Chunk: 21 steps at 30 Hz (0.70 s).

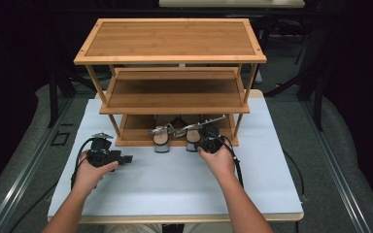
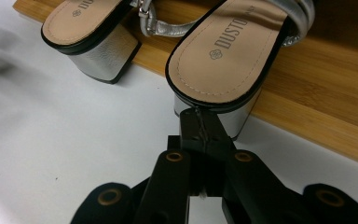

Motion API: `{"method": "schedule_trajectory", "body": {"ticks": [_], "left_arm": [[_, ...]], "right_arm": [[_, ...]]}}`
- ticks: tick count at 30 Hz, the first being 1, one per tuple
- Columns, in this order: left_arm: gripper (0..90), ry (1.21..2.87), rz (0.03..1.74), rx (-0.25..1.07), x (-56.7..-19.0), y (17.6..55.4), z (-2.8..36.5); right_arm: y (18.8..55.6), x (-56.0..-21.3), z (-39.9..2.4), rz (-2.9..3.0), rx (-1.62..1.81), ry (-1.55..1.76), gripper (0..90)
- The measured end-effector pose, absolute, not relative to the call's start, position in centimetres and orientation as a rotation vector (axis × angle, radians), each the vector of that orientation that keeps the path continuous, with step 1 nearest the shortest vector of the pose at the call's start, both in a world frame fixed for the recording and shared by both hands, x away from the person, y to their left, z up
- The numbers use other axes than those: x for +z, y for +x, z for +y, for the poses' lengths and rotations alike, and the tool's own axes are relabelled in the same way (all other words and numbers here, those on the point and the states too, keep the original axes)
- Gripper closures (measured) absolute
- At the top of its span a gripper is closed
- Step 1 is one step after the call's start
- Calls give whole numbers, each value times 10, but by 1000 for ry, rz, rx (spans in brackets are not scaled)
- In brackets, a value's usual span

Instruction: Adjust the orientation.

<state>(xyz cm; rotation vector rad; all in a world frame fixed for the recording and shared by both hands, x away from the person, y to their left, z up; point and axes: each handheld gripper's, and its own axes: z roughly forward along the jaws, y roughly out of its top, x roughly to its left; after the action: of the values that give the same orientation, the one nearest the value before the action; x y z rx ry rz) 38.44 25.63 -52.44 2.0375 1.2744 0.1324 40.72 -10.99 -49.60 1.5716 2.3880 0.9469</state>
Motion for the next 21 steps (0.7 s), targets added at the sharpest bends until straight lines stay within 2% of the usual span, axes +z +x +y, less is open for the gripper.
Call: {"method": "schedule_trajectory", "body": {"ticks": [21], "left_arm": [[341, 2040, 1275, 130, -524, 384, 256]], "right_arm": [[406, -501, -108, 2408, 934, 1556, 859]]}}
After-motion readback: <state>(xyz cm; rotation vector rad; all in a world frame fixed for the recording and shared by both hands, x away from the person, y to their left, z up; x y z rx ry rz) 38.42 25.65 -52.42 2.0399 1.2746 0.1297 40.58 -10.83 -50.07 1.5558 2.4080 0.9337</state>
